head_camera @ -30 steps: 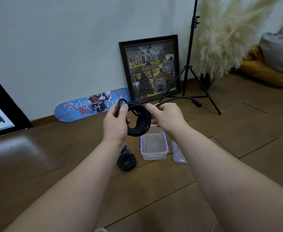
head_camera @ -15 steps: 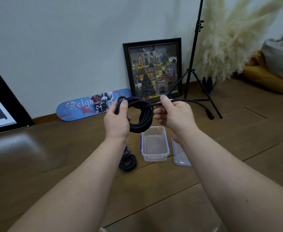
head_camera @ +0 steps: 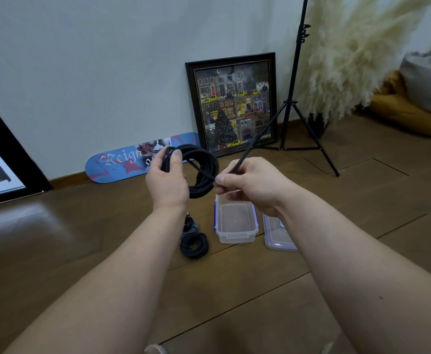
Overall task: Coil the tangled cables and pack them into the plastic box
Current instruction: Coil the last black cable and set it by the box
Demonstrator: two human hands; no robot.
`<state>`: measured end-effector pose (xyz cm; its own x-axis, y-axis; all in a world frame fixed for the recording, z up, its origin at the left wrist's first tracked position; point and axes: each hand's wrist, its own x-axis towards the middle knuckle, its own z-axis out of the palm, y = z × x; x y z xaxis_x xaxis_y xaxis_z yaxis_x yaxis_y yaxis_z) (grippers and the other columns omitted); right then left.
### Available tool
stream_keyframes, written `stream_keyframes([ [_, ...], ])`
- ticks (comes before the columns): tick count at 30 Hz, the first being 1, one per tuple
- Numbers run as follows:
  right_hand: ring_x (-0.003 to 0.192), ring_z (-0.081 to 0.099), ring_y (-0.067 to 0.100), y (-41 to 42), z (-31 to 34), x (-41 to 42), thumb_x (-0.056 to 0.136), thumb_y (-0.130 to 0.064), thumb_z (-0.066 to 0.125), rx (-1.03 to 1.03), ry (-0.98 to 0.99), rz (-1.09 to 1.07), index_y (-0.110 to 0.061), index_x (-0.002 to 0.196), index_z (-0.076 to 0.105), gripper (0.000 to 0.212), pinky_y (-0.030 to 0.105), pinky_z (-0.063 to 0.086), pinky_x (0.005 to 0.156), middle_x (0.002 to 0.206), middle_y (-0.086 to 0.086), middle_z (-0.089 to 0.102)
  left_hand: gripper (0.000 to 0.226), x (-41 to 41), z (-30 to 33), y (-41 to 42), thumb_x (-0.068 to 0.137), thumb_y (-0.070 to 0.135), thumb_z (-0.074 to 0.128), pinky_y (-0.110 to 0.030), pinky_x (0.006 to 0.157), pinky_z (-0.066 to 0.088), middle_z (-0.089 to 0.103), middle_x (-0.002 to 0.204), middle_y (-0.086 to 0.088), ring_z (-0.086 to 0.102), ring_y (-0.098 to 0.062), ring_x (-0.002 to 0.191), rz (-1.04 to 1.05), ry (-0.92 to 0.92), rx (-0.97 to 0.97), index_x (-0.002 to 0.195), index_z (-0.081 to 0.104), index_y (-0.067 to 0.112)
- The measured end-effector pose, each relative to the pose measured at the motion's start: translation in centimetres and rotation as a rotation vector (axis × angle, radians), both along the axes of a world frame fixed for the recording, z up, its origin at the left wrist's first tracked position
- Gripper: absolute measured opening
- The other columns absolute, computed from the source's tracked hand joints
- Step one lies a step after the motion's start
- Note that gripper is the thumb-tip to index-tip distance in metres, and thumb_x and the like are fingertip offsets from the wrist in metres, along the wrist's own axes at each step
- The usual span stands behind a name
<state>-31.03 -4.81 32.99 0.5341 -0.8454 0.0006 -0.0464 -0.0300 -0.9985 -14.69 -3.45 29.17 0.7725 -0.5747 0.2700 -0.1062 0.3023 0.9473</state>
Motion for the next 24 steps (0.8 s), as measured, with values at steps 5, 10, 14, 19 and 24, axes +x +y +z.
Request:
stream_keyframes([
  [5, 0.059, 0.063, 0.009, -1.1, 0.1, -0.6, 0.091, -0.009, 0.065, 0.156, -0.315, -0.319, -0.007, 0.085, 0.062, 0.007, 0.020, 0.051, 0.055, 0.076, 0.006, 0.066, 0.030, 0.2, 0.2, 0.3, 0.096, 0.025, 0.062, -0.022, 0.059, 0.045, 0.066, 0.085, 0.004, 0.048, -0.005, 0.055, -0.102, 0.016, -0.002, 0.124, 0.063, 0.016],
  [10, 0.053, 0.061, 0.009, -1.7, -0.8, -0.6, 0.089, -0.019, 0.069, 0.234, -0.312, -0.486, -0.007, 0.083, 0.060, 0.017, 0.023, 0.049, 0.053, 0.072, 0.006, 0.067, 0.033, -0.1, 0.1, 0.5, 0.081, 0.025, 0.079, -0.023, 0.084, 0.047, 0.065, 0.097, 0.010, 0.060, -0.007, 0.086, -0.269, -0.050, 0.077, 0.110, 0.063, 0.029],
  [14, 0.055, 0.062, 0.018, -2.3, -2.0, -0.9, 0.089, -0.034, 0.066, -0.026, 0.170, -0.549, -0.009, 0.057, 0.062, 0.042, 0.037, 0.057, 0.067, 0.062, 0.008, 0.069, 0.038, -0.3, 0.1, 0.8, 0.083, 0.016, 0.076, -0.025, 0.088, 0.049, 0.068, 0.106, 0.002, 0.062, -0.010, 0.093, -0.215, -0.125, 0.140, 0.119, 0.064, 0.015],
  [19, 0.073, 0.068, 0.019, -1.3, -1.4, -0.4, 0.092, -0.032, 0.060, -0.401, 0.215, -0.470, -0.015, 0.082, 0.060, 0.019, 0.044, 0.055, 0.078, 0.071, -0.002, 0.068, 0.017, -0.3, 0.2, 0.2, 0.084, 0.015, 0.074, -0.033, 0.075, 0.040, 0.058, 0.075, 0.008, 0.048, -0.009, 0.066, -0.173, -0.009, 0.104, 0.100, 0.067, 0.016],
  [24, 0.084, 0.050, 0.017, -1.2, -1.9, -0.4, 0.090, -0.032, 0.066, -0.894, 0.555, -0.441, -0.024, 0.122, 0.050, 0.037, 0.032, 0.040, 0.070, 0.087, -0.008, 0.048, 0.014, -0.2, 0.4, 0.3, 0.085, 0.014, 0.072, -0.032, 0.074, 0.038, 0.055, 0.071, 0.010, 0.045, -0.009, 0.062, -0.141, 0.030, 0.081, 0.098, 0.066, 0.016],
])
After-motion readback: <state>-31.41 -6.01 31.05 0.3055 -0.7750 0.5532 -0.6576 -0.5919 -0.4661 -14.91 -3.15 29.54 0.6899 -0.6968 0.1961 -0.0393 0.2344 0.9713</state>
